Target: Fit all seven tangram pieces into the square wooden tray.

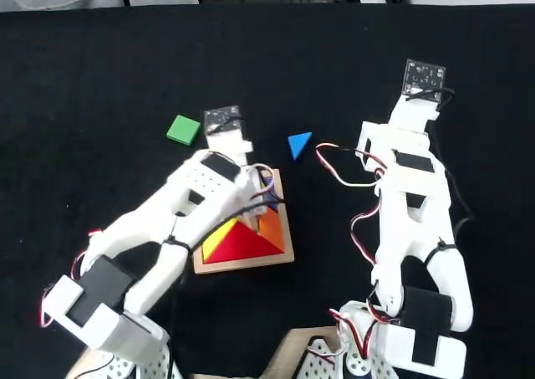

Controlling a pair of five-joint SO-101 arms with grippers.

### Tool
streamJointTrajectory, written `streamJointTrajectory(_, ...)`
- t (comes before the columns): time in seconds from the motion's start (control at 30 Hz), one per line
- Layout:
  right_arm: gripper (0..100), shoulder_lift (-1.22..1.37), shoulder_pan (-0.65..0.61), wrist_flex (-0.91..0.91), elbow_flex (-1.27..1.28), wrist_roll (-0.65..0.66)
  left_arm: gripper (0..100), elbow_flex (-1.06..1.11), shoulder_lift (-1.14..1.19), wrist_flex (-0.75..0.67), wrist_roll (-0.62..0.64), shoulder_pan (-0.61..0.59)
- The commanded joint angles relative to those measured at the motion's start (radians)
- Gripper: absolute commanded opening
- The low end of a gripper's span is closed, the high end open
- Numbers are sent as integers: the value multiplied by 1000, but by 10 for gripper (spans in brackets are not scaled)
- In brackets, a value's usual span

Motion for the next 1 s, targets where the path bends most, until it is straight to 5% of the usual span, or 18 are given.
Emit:
streamJointTrajectory(0.0, 11, 4, 9, -20, -25, -5, 148, -51, -14, 11, 0, -31)
streamJointTrajectory(0.57, 11, 4, 8, -20, -25, -3, 148, -165, -14, 173, -2, -139)
streamJointTrajectory(0.97, 11, 4, -9, -20, -24, -3, 148, -168, 74, 149, 0, -41)
